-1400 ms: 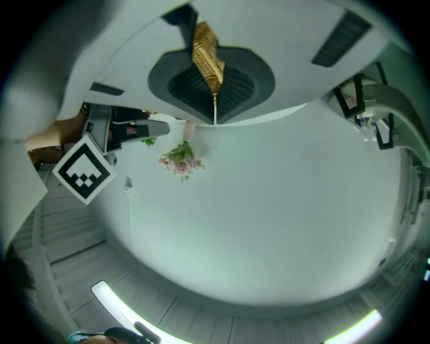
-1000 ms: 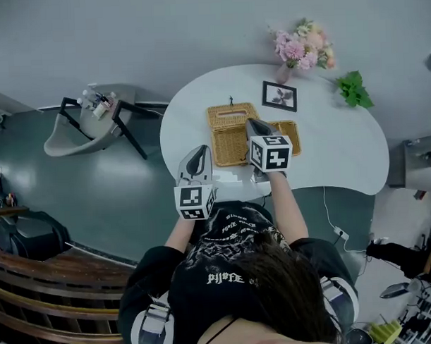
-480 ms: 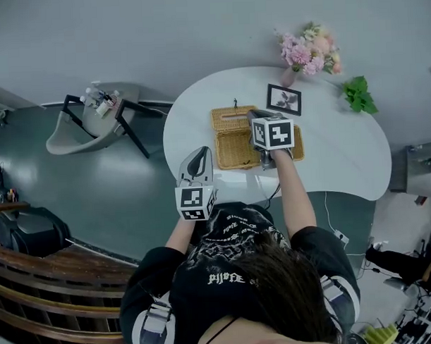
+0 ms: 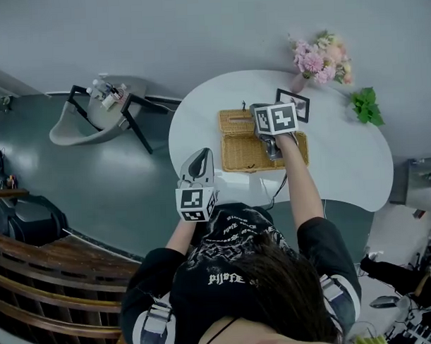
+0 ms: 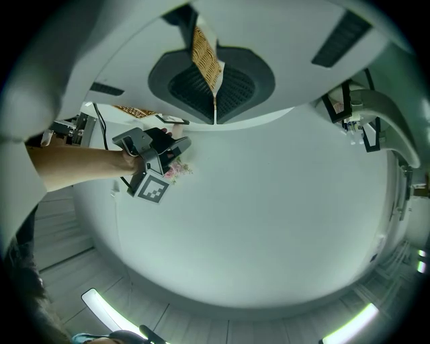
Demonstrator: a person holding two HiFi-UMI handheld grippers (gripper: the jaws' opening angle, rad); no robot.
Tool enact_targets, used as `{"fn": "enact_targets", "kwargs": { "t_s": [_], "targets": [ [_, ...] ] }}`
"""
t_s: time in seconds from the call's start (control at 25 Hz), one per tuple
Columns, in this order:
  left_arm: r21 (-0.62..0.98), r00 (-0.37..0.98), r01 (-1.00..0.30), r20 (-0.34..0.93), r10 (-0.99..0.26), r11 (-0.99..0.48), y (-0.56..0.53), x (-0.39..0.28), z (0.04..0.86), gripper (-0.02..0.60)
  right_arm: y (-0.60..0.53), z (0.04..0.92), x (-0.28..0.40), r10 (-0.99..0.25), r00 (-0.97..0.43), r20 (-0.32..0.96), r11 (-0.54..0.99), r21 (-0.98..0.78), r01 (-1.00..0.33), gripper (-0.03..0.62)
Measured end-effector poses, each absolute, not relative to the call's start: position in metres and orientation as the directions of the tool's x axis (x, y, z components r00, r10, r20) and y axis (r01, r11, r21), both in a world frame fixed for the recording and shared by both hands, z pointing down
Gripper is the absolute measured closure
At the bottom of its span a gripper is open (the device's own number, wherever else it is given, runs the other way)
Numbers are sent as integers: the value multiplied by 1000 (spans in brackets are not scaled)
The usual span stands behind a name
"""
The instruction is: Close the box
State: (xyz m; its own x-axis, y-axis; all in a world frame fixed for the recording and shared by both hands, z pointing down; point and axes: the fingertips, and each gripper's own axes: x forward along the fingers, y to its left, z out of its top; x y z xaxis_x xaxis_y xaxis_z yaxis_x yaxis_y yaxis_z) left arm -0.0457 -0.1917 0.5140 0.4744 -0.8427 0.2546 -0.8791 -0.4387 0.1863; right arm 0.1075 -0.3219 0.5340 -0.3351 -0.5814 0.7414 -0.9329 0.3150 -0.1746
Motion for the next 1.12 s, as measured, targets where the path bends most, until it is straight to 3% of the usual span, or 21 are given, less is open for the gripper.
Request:
{"fn": "enact_targets", "kwargs": {
  "t_s": [1.12],
  "targets": [
    [171,391,-920,316,-864,-354,-212,-63,532,552,-382,594,110,-409,-329,851,327,-200,-923,568]
  ]
}}
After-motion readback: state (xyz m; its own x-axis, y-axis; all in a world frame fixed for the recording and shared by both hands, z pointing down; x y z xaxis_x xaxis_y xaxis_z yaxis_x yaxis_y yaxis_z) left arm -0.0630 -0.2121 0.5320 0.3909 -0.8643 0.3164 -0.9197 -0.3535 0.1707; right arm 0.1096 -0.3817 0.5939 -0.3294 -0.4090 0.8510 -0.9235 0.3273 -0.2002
